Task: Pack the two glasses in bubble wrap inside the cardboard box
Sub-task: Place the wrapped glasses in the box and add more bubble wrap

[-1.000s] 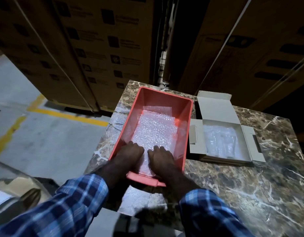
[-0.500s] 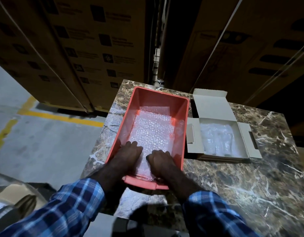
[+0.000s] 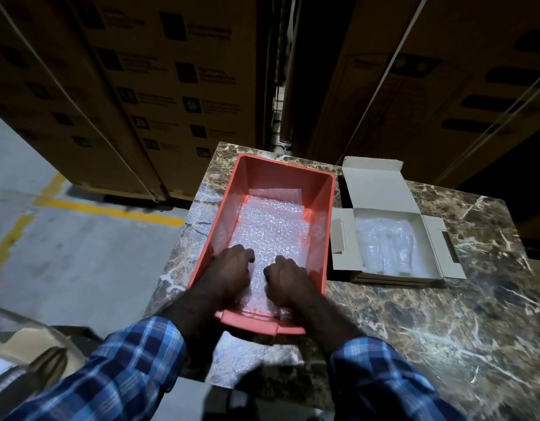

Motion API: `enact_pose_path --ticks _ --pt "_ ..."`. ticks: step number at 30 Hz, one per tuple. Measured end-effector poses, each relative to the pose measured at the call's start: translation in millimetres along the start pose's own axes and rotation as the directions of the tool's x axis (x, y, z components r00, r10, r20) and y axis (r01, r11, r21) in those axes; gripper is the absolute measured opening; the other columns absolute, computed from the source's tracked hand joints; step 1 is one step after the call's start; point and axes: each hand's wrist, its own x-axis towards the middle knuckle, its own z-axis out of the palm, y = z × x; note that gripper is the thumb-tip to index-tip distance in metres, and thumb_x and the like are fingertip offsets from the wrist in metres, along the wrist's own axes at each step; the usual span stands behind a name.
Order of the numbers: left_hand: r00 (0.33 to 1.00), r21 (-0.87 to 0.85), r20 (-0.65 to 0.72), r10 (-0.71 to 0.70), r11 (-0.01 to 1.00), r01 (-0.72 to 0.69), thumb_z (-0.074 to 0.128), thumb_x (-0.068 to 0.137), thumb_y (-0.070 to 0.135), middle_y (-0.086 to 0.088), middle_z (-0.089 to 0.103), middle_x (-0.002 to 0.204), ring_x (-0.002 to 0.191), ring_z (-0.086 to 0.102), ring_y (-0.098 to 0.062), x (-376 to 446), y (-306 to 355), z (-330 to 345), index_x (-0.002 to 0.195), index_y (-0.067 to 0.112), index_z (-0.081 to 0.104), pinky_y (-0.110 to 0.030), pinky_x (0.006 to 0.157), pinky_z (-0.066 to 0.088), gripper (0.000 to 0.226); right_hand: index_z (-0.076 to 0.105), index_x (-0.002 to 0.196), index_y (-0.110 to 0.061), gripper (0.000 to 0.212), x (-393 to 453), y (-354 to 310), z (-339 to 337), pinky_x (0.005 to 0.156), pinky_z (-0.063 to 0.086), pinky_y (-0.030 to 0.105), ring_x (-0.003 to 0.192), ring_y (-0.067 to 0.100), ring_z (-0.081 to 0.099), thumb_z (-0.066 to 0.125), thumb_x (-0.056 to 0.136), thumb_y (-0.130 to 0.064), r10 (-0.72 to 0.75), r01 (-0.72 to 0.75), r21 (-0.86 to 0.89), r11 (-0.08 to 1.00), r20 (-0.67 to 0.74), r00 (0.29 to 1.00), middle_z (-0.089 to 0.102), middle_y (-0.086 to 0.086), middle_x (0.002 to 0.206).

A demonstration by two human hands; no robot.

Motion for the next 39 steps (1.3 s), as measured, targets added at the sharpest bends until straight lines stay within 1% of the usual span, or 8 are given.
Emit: enact_pose_path --ticks 5,9,16,19,23,26,31,39 --pt "0.988 0.034 0.149 -0.047 0.999 0.043 0.059 0.088 0.011 -0.010 0.064 0.129 0.118 0.059 -0.025 -4 9 -9 0.131 0.019 0.058 -0.033 0.095 0.048 0.044 0.052 0.122 -0.022 0.051 -15 -3 1 0.091 0.044 0.056 0.118 0.032 0.046 0.078 0.079 -0.033 -0.018 0.031 -0.107 0.994 0.127 0.992 0.041 0.009 0.128" --pt "0.978 0.033 0.198 -0.065 0.998 0.060 0.059 0.088 0.012 -0.010 0.065 0.123 0.111 0.061 -0.027 -7 13 -15 0.127 0.020 0.054 -0.034 0.086 0.049 0.039 0.058 0.121 -0.018 0.030 -23 -6 6 0.095 0.043 0.058 0.118 0.036 0.045 0.063 0.091 -0.017 -0.031 0.038 -0.177 0.983 0.042 0.999 0.038 0.010 0.130" --pt "0.991 -0.119 0.106 0.077 0.991 -0.065 0.066 0.073 0.034 0.008 0.065 0.120 0.112 0.058 -0.016 -17 17 -35 0.120 0.028 0.068 -0.033 0.100 0.043 0.047 0.058 0.125 -0.009 0.037 -10 2 -43 0.091 0.045 0.037 0.119 0.033 0.055 0.056 0.093 -0.028 0.050 -0.042 0.169 0.985 -0.044 0.998 0.056 0.018 0.129" --pt "0.986 -0.098 -0.087 0.141 0.984 -0.149 0.068 0.077 0.032 0.003 0.072 0.115 0.109 0.064 -0.018 -18 15 -44 0.115 0.023 0.073 -0.037 0.105 0.038 0.040 0.056 0.108 -0.013 0.022 -21 12 -72 0.074 0.042 0.036 0.099 0.036 0.061 0.054 0.093 -0.029 0.092 -0.026 0.302 0.953 -0.209 0.974 0.064 0.021 0.108" --pt "0.931 -0.356 -0.365 -0.007 0.925 -0.133 0.072 0.090 0.011 -0.003 0.077 0.099 0.081 0.065 -0.010 -18 27 -69 0.099 0.009 0.079 -0.023 0.075 0.045 0.012 0.061 0.106 -0.020 0.023 -41 32 -93 0.076 0.051 0.032 0.088 0.023 0.064 0.068 0.086 -0.029 0.069 0.144 0.531 0.835 -0.361 0.930 0.070 0.004 0.093" --pt "0.901 -0.438 -0.433 -0.039 0.883 -0.172 0.071 0.092 0.015 -0.002 0.077 0.095 0.083 0.070 -0.011 -17 40 -98 0.096 0.011 0.080 -0.025 0.077 0.052 0.011 0.069 0.118 -0.016 0.032 -55 49 -101 0.089 0.054 0.034 0.100 0.019 0.067 0.073 0.087 -0.021 0.045 0.194 0.525 0.829 -0.407 0.912 0.073 0.004 0.111" --pt "0.858 -0.503 -0.513 -0.029 0.820 -0.273 0.071 0.091 0.013 0.000 0.076 0.082 0.072 0.068 0.005 -13 83 -134 0.091 0.009 0.079 -0.019 0.074 0.055 0.009 0.077 0.098 -0.015 0.012 -77 84 -122 0.078 0.053 0.030 0.085 0.006 0.069 0.067 0.095 -0.021 0.172 0.319 0.658 0.682 -0.569 0.804 0.076 -0.004 0.091" --pt "0.818 -0.744 -0.575 0.010 0.409 -0.528 0.063 0.098 0.018 0.013 0.059 0.069 0.069 0.049 -0.005 -6 218 -153 0.076 0.025 0.070 -0.024 0.066 0.040 0.024 0.068 0.095 -0.032 0.018 -150 159 -179 0.075 0.062 0.039 0.089 0.019 0.072 0.060 0.100 -0.017 0.313 0.550 0.666 0.504 -0.734 0.602 0.073 -0.001 0.095"
